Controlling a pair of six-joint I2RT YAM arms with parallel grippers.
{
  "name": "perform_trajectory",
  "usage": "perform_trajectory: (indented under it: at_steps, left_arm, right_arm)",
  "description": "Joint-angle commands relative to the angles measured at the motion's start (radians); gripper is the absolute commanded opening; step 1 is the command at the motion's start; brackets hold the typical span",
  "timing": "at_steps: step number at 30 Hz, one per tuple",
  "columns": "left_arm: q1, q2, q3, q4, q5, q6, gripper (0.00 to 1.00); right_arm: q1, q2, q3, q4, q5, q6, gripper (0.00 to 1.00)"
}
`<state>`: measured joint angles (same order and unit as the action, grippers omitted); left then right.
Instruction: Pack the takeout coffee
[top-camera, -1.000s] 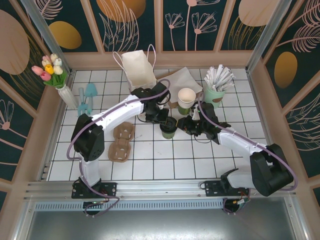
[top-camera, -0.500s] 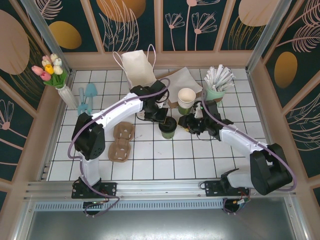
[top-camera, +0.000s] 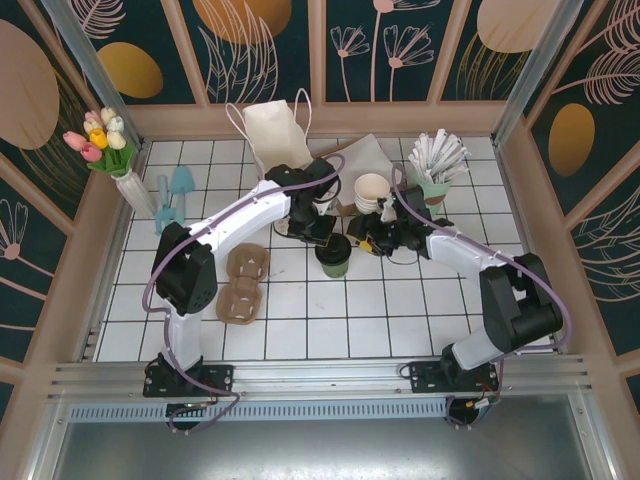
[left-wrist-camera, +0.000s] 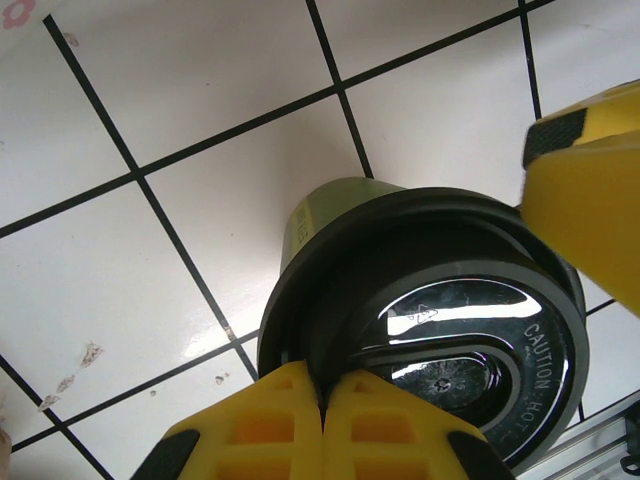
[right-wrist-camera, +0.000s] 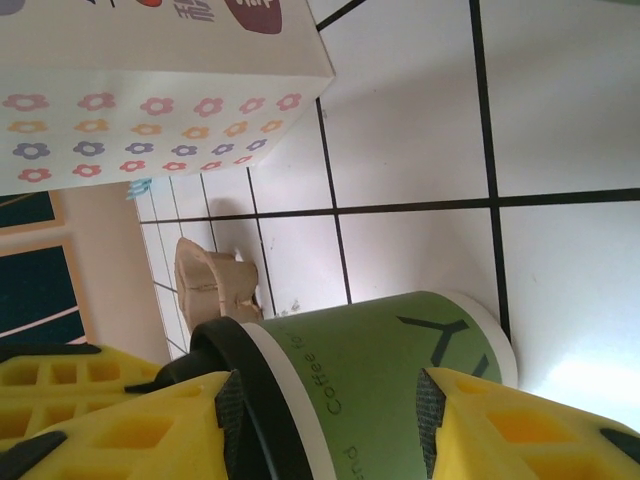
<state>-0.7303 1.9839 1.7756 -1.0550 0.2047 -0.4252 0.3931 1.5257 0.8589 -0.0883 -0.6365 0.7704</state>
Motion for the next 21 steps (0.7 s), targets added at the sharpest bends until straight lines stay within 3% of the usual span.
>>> perform_trajectory:
  at_steps: [1,7,17,21]
  left_arm:
    - [-0.021,0.045,0.03,-0.052,-0.009,0.022,0.0]
    - [-0.027,0.057,0.036,-0.051,-0.01,0.01,0.0]
    - [-0.027,0.055,-0.079,0.005,-0.012,-0.037,0.0]
    - [-0.027,0.055,-0.075,0.005,-0.022,-0.04,0.0]
  right_arm:
    - [0.009,0.028,0.029,-0.024,-0.046,-0.007,0.52]
    - [0.013,0.053,0.017,-0.08,-0.04,-0.037,0.52]
    - [0.051,0.062,-0.18,-0.081,0.044,-0.041,0.45]
    - [0.062,0.053,-0.154,-0.093,0.07,-0.053,0.45]
